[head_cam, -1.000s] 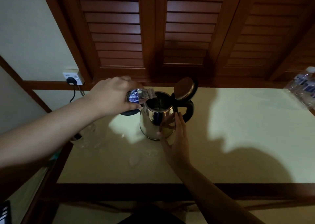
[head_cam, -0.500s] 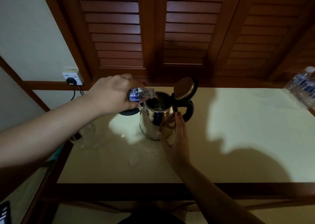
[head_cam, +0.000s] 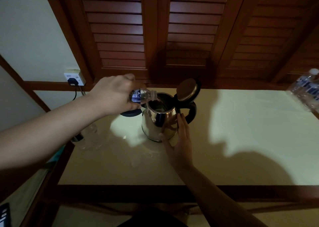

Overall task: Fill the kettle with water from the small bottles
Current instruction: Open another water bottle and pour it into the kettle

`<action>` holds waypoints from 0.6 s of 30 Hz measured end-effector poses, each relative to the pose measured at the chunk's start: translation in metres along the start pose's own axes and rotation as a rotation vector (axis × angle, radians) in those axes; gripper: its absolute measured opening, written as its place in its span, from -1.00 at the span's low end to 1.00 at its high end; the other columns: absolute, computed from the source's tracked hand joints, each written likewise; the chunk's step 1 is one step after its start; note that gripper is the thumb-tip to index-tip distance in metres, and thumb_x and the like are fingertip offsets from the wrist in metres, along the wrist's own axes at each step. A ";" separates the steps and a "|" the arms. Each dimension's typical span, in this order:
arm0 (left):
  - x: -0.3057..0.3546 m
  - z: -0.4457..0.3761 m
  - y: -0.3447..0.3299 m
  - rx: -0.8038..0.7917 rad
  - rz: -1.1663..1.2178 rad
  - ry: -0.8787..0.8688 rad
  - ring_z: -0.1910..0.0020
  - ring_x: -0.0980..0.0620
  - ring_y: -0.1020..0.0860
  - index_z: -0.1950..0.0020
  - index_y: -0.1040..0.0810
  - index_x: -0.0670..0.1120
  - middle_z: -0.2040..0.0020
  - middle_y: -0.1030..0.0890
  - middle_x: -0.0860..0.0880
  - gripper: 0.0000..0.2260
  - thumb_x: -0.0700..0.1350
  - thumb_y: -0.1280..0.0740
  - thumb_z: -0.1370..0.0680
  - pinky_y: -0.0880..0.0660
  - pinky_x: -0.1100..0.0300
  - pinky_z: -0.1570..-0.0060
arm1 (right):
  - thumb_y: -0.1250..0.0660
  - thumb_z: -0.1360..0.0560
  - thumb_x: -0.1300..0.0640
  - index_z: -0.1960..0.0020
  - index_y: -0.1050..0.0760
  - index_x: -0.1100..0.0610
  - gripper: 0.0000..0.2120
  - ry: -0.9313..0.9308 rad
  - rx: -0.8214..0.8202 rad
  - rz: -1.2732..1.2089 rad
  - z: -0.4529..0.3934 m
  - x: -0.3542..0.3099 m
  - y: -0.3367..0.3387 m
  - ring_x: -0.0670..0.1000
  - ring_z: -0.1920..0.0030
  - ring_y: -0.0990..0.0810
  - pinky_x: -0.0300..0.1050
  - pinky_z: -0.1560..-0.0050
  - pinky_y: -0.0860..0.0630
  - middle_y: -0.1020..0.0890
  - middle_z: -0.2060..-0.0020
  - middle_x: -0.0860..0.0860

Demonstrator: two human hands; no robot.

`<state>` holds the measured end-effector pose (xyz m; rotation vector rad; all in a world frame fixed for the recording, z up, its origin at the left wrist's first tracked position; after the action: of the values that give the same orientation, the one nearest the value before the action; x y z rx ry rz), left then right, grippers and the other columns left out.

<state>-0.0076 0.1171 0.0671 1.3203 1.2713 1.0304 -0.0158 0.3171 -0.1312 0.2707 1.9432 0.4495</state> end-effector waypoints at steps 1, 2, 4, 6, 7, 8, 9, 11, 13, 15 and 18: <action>-0.001 0.000 0.000 -0.002 -0.007 0.002 0.17 -0.08 -0.55 -0.10 -0.60 -0.05 0.04 -0.43 0.03 -0.61 0.19 -0.47 -0.44 -0.52 0.04 0.25 | -0.52 -0.58 0.03 -0.72 -0.14 0.05 -0.15 -0.002 0.003 -0.002 0.000 0.000 0.000 -0.10 -0.66 -0.18 -0.39 -0.55 -0.18 -0.18 -0.70 -0.02; -0.001 0.000 -0.001 -0.003 -0.015 0.003 0.17 -0.08 -0.55 -0.10 -0.60 -0.06 0.04 -0.44 0.03 -0.60 0.20 -0.47 -0.44 -0.52 0.04 0.25 | -0.53 -0.58 0.03 -0.71 -0.14 0.03 -0.15 -0.003 0.007 -0.006 -0.001 0.001 0.000 -0.10 -0.66 -0.18 -0.34 -0.56 -0.21 -0.19 -0.69 -0.03; -0.001 -0.001 -0.001 -0.006 -0.024 0.002 0.16 -0.08 -0.55 -0.11 -0.60 -0.07 0.02 -0.45 0.02 -0.58 0.20 -0.47 -0.43 -0.52 0.04 0.24 | -0.55 -0.56 0.03 -0.70 -0.16 0.01 -0.15 -0.002 0.019 -0.017 -0.002 0.002 0.001 -0.10 -0.65 -0.21 -0.19 -0.58 -0.30 -0.21 -0.67 -0.02; -0.001 -0.001 -0.001 -0.003 -0.035 -0.006 0.14 -0.09 -0.57 -0.18 -0.61 -0.05 0.00 -0.45 0.03 -0.55 0.21 -0.47 -0.43 -0.53 0.03 0.22 | -0.56 -0.55 0.03 -0.68 -0.19 0.03 -0.16 0.000 0.029 -0.030 -0.003 0.003 0.001 -0.03 -0.64 -0.27 0.00 -0.55 -0.42 -0.23 -0.66 0.00; -0.001 -0.002 -0.001 -0.004 -0.041 -0.006 0.13 -0.10 -0.58 -0.20 -0.60 -0.03 0.00 -0.45 0.03 -0.53 0.22 -0.47 -0.42 -0.54 0.03 0.21 | -0.57 -0.54 0.03 -0.68 -0.20 0.04 -0.16 0.001 0.032 -0.032 -0.003 0.003 0.002 -0.01 -0.63 -0.30 0.06 -0.53 -0.45 -0.24 -0.66 0.01; -0.001 -0.002 -0.002 -0.006 -0.042 -0.004 0.12 -0.10 -0.58 -0.21 -0.60 -0.03 0.00 -0.46 0.03 -0.52 0.23 -0.47 -0.42 -0.55 0.03 0.21 | -0.57 -0.54 0.02 -0.68 -0.21 0.05 -0.16 -0.001 0.035 -0.032 -0.003 0.004 0.002 0.01 -0.62 -0.31 0.09 -0.51 -0.47 -0.24 -0.65 0.01; -0.001 -0.003 -0.002 -0.009 -0.040 -0.001 0.12 -0.10 -0.58 -0.21 -0.59 -0.03 0.00 -0.46 0.03 -0.51 0.24 -0.47 -0.41 -0.55 0.02 0.19 | -0.56 -0.54 0.00 -0.68 -0.21 0.05 -0.16 -0.005 0.037 -0.035 -0.003 0.004 0.002 0.02 -0.62 -0.32 0.13 -0.50 -0.48 -0.24 -0.65 0.01; 0.000 -0.003 -0.002 -0.008 -0.045 -0.006 0.09 -0.10 -0.59 -0.22 -0.59 -0.02 0.00 -0.47 0.03 -0.50 0.25 -0.46 -0.41 -0.56 0.00 0.15 | -0.54 -0.53 -0.03 -0.68 -0.21 0.03 -0.16 -0.005 0.040 -0.048 -0.003 0.004 0.001 0.02 -0.62 -0.32 0.17 -0.48 -0.49 -0.24 -0.65 0.01; 0.002 -0.003 -0.001 -0.001 -0.058 -0.025 0.06 -0.09 -0.59 -0.24 -0.60 -0.01 -0.01 -0.48 0.03 -0.51 0.24 -0.46 -0.42 -0.56 -0.02 0.08 | -0.55 -0.53 -0.01 -0.68 -0.21 0.03 -0.16 0.001 0.047 -0.052 -0.003 0.003 0.002 0.02 -0.62 -0.32 0.19 -0.47 -0.49 -0.25 -0.65 0.01; 0.004 -0.003 0.000 0.003 -0.062 -0.041 0.04 -0.09 -0.58 -0.25 -0.60 0.00 -0.02 -0.49 0.02 -0.52 0.21 -0.47 -0.43 -0.55 -0.06 0.02 | -0.57 -0.53 0.02 -0.67 -0.20 0.03 -0.16 0.003 0.047 -0.043 -0.003 0.002 0.002 0.01 -0.61 -0.33 0.19 -0.47 -0.50 -0.26 -0.64 0.01; 0.004 -0.004 0.001 0.007 -0.085 -0.044 0.00 -0.09 -0.56 -0.26 -0.60 0.00 -0.06 -0.50 0.00 -0.52 0.20 -0.48 -0.43 -0.52 -0.06 -0.04 | -0.56 -0.54 0.01 -0.67 -0.20 0.03 -0.16 0.008 0.046 -0.048 -0.003 0.001 0.002 0.05 -0.61 -0.34 0.22 -0.45 -0.51 -0.25 -0.65 0.01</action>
<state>-0.0114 0.1218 0.0684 1.2767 1.2882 0.9336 -0.0186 0.3185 -0.1299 0.2519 1.9653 0.3756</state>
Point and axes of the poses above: each hand's wrist, its own z-axis away from the middle knuckle, its own y-axis out of the back of the hand, x = y × z, the point moved 8 cm from there along -z, towards the middle knuckle
